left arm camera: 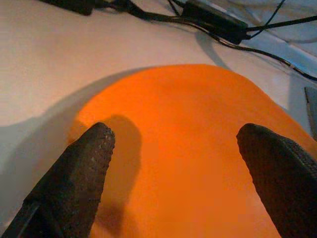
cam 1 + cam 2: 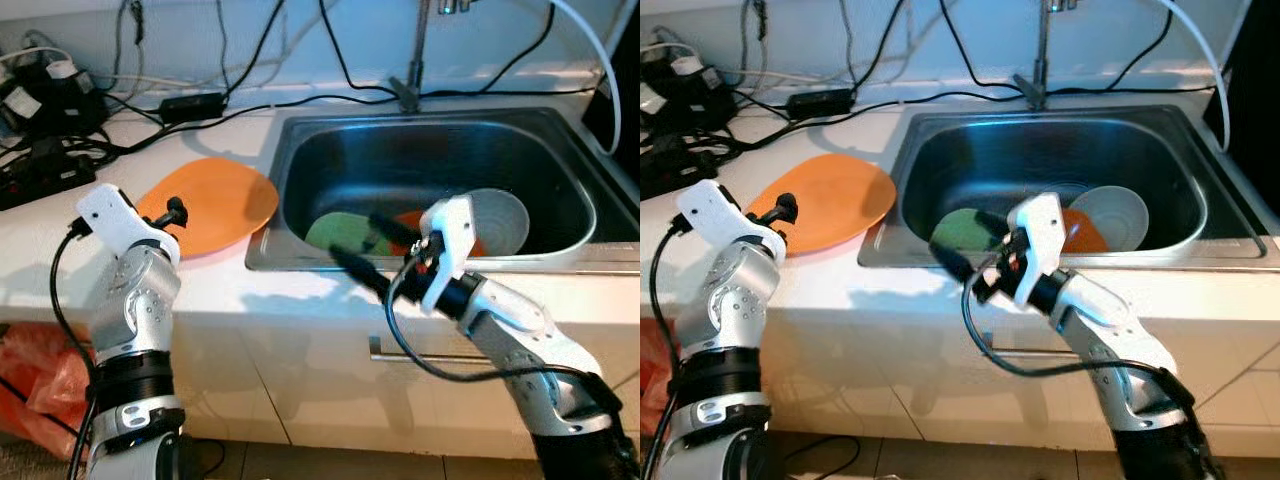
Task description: Kitchen organization
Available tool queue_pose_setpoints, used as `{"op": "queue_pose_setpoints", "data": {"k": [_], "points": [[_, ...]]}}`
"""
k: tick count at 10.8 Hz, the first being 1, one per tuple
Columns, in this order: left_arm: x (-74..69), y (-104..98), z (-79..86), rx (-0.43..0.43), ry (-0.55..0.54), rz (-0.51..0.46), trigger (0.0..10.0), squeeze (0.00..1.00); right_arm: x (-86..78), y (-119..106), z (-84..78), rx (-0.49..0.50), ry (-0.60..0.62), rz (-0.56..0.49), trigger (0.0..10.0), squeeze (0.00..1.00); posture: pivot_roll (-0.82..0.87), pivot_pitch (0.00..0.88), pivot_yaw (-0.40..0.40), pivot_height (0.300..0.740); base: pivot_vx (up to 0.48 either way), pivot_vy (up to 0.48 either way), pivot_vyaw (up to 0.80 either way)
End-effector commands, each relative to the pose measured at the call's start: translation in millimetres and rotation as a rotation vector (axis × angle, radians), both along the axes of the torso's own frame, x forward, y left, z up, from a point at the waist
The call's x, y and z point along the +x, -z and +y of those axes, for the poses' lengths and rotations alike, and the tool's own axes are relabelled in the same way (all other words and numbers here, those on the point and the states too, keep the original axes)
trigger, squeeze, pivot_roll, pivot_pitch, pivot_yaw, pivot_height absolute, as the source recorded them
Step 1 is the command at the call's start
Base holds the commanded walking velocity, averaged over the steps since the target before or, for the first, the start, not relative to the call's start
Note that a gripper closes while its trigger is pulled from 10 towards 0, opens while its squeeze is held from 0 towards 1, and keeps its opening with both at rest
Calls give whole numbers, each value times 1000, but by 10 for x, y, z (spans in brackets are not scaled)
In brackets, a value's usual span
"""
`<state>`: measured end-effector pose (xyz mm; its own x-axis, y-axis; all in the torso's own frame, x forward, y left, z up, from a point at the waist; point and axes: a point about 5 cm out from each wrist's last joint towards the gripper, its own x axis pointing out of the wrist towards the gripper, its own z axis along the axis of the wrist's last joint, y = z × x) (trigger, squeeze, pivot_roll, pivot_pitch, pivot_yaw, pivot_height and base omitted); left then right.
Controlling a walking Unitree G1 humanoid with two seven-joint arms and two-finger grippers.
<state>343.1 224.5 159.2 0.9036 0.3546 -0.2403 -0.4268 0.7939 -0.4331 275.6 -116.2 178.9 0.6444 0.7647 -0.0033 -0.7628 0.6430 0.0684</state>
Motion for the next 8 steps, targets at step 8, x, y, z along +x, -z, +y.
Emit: {"op": "queue_pose_setpoints", "data": {"k": [8], "points": [[-147, 196, 365, -50, -156, 104, 10000, 0, -38, -32, -13, -28, -44, -1, 10000, 1000, 68, 52, 134, 740, 0, 0, 0]]}}
